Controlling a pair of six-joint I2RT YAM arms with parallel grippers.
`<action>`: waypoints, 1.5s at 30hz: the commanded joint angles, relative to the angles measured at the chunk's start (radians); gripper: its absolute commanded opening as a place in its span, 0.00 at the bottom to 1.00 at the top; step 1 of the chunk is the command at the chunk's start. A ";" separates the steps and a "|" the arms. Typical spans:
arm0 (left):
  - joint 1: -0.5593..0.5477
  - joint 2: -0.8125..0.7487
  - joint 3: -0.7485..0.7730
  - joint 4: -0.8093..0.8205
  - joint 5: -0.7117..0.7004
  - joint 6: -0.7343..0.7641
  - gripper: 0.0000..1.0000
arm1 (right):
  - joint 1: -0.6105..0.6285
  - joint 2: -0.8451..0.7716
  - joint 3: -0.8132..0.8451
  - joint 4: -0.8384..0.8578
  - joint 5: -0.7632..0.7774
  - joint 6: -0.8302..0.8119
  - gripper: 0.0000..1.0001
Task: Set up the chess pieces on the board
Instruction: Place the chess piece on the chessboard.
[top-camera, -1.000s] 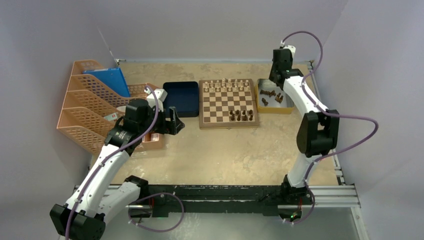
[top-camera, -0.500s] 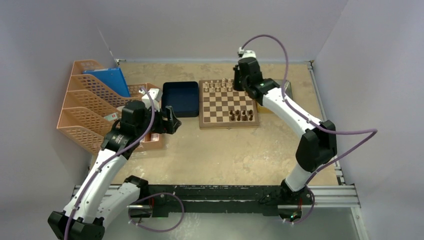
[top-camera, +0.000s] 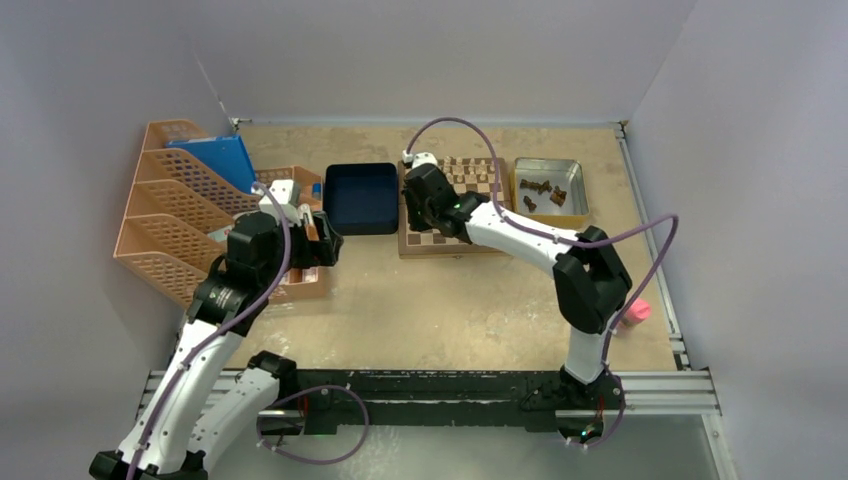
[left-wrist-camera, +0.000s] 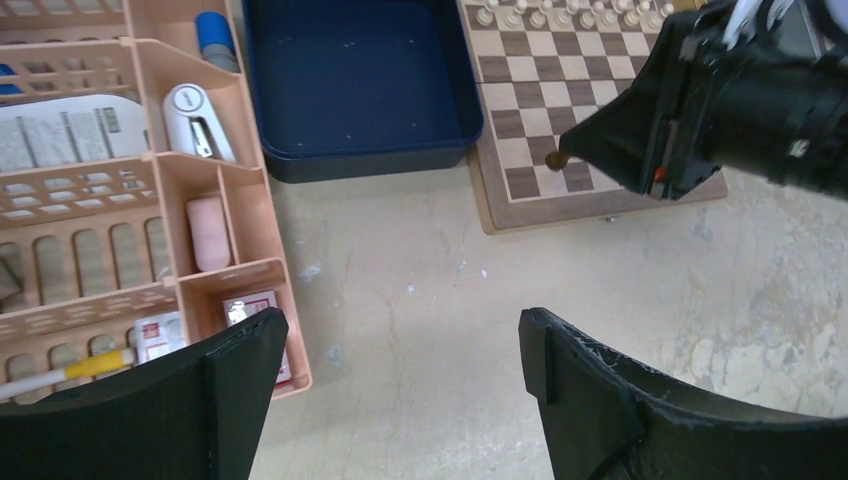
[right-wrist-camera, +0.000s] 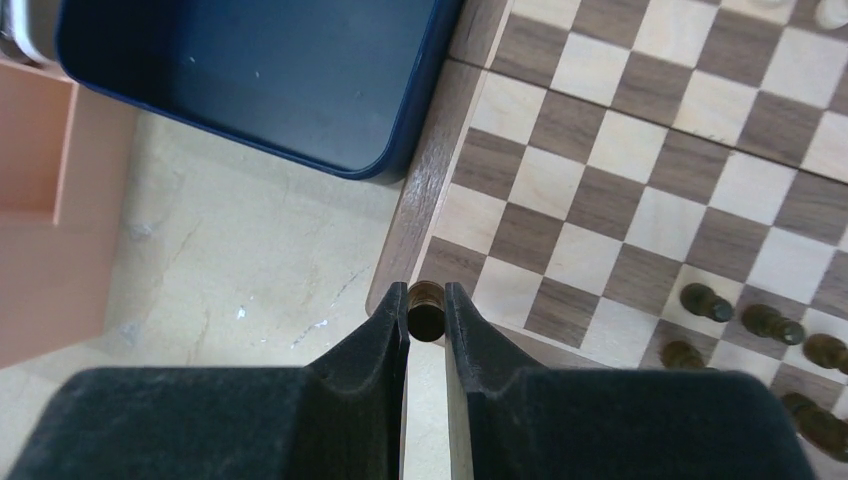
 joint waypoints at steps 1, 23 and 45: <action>0.002 -0.059 0.015 0.017 -0.088 -0.028 0.87 | 0.022 0.019 0.035 0.005 0.043 0.024 0.13; 0.003 -0.058 0.004 0.028 -0.067 -0.024 0.87 | 0.044 0.131 0.060 -0.010 0.122 0.025 0.16; 0.002 -0.044 0.002 0.029 -0.049 -0.021 0.87 | 0.048 0.151 0.053 0.015 0.096 0.021 0.22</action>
